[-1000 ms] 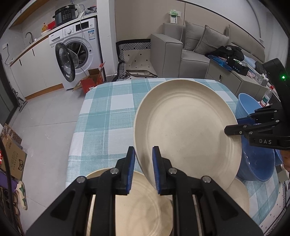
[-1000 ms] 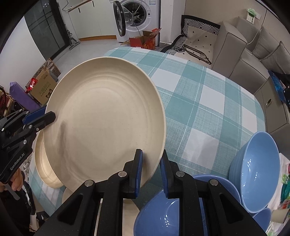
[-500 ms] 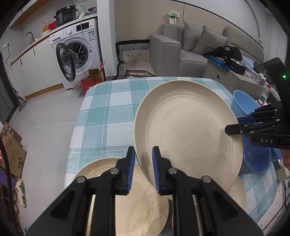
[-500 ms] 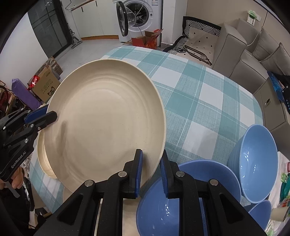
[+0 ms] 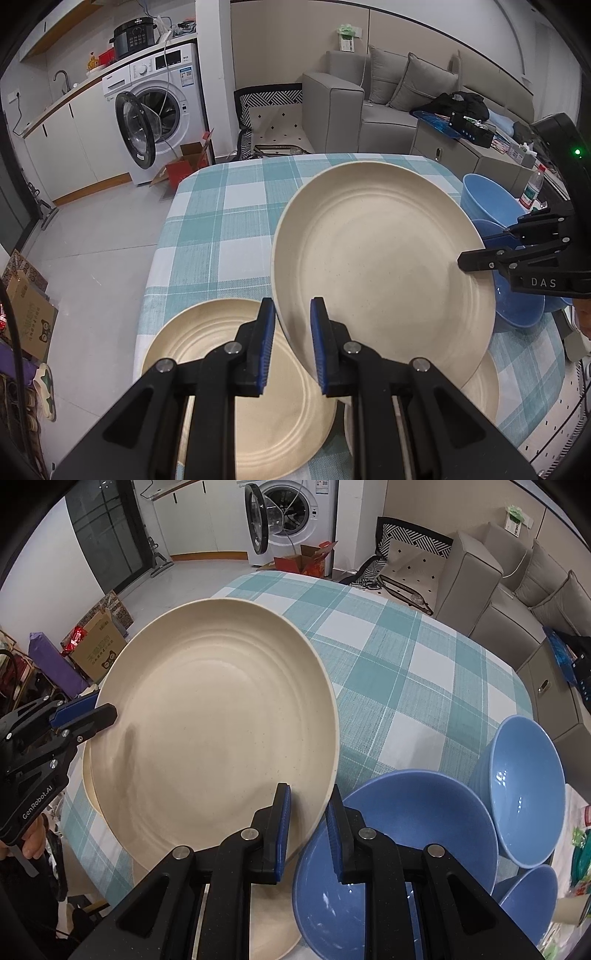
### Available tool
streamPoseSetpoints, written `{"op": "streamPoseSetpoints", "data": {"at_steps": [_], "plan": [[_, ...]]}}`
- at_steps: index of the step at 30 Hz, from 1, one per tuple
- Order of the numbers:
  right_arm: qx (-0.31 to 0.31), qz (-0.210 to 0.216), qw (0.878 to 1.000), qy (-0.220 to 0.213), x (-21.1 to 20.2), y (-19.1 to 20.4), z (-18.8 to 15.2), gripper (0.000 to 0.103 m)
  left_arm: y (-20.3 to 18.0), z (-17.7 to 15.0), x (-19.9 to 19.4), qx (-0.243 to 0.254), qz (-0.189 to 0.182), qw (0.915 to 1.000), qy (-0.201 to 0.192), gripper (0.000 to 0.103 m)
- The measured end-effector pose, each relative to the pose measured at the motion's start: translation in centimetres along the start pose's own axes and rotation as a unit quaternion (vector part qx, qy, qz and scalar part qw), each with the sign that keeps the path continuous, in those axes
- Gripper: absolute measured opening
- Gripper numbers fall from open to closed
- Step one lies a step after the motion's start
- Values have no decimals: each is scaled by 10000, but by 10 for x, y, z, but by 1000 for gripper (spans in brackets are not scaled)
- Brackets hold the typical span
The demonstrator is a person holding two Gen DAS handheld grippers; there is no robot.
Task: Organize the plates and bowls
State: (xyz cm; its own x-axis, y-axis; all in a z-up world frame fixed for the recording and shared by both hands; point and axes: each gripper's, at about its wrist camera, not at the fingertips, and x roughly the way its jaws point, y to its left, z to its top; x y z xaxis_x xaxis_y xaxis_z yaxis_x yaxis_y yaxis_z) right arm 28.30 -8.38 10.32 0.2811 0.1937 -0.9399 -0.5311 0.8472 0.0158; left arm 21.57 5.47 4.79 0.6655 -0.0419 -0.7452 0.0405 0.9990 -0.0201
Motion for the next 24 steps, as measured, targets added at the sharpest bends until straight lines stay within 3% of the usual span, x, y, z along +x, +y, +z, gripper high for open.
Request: {"op": "streamPoseSetpoints", "data": {"at_steps": [24], "plan": [[-62, 200, 9997, 105, -1, 8, -33, 19, -12, -20, -15, 136, -33, 9999, 64, 17]]}}
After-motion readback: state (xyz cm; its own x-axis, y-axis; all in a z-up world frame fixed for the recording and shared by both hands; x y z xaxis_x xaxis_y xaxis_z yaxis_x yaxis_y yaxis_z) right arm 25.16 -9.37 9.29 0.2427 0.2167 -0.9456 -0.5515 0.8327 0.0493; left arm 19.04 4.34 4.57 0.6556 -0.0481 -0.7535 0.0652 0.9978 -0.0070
